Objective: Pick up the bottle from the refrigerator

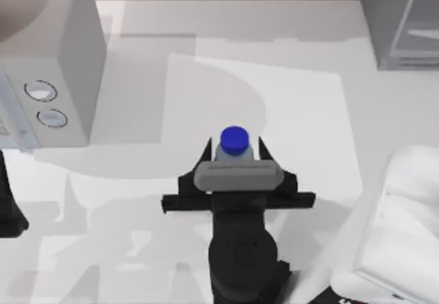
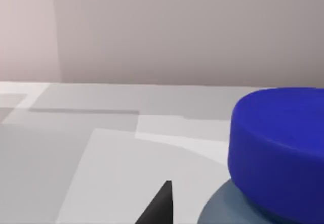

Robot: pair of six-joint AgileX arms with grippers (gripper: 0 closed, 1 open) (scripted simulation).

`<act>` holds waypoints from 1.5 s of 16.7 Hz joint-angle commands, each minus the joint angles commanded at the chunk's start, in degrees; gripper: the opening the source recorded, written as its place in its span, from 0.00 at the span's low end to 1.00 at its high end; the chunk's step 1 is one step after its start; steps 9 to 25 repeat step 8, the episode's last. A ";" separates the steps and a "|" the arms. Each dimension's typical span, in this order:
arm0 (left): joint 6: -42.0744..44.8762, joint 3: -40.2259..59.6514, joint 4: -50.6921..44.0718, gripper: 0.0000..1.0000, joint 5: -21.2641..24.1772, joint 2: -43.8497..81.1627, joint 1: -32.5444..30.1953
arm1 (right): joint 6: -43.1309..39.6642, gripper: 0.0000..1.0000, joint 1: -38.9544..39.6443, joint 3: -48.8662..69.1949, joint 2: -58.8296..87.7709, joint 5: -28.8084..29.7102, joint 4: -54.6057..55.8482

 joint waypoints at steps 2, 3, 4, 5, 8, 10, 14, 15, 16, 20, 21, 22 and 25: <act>0.00 0.00 0.00 1.00 0.00 0.00 0.00 | 0.00 0.98 0.00 0.00 0.00 0.00 0.00; 0.00 0.00 0.00 1.00 0.00 0.00 0.00 | 0.00 1.00 0.00 0.00 0.00 0.00 0.00; 0.00 0.00 0.00 1.00 0.00 0.00 0.00 | 0.00 1.00 0.00 0.00 0.00 0.00 0.00; 0.00 0.00 0.00 1.00 0.00 0.00 0.00 | 0.00 1.00 0.00 0.00 0.00 0.00 0.00; 0.00 0.00 0.00 1.00 0.00 0.00 0.00 | 0.00 1.00 0.00 0.00 0.00 0.00 0.00; 0.00 0.00 0.00 1.00 0.00 0.00 0.00 | 0.00 1.00 0.00 0.00 0.00 0.00 0.00; 0.00 0.00 0.00 1.00 0.00 0.00 0.00 | 0.00 1.00 0.00 0.00 0.00 0.00 0.00; 0.00 0.00 0.00 1.00 0.00 0.00 0.00 | 0.00 1.00 0.00 0.00 0.00 0.00 0.00; 0.00 0.00 0.00 1.00 0.00 0.00 0.00 | 0.00 1.00 0.00 0.00 0.00 0.00 0.00; 0.00 0.00 0.00 1.00 0.00 0.00 0.00 | 0.00 1.00 0.00 0.00 0.00 0.00 0.00; 0.00 0.00 0.00 1.00 0.00 0.00 0.00 | 0.00 1.00 0.00 0.00 0.00 0.00 0.00; 0.00 0.00 0.00 1.00 0.00 0.00 0.00 | 0.00 1.00 0.00 0.00 0.00 0.00 0.00; 0.00 0.00 0.00 1.00 0.00 0.00 0.00 | 0.00 1.00 0.00 0.00 0.00 0.00 0.00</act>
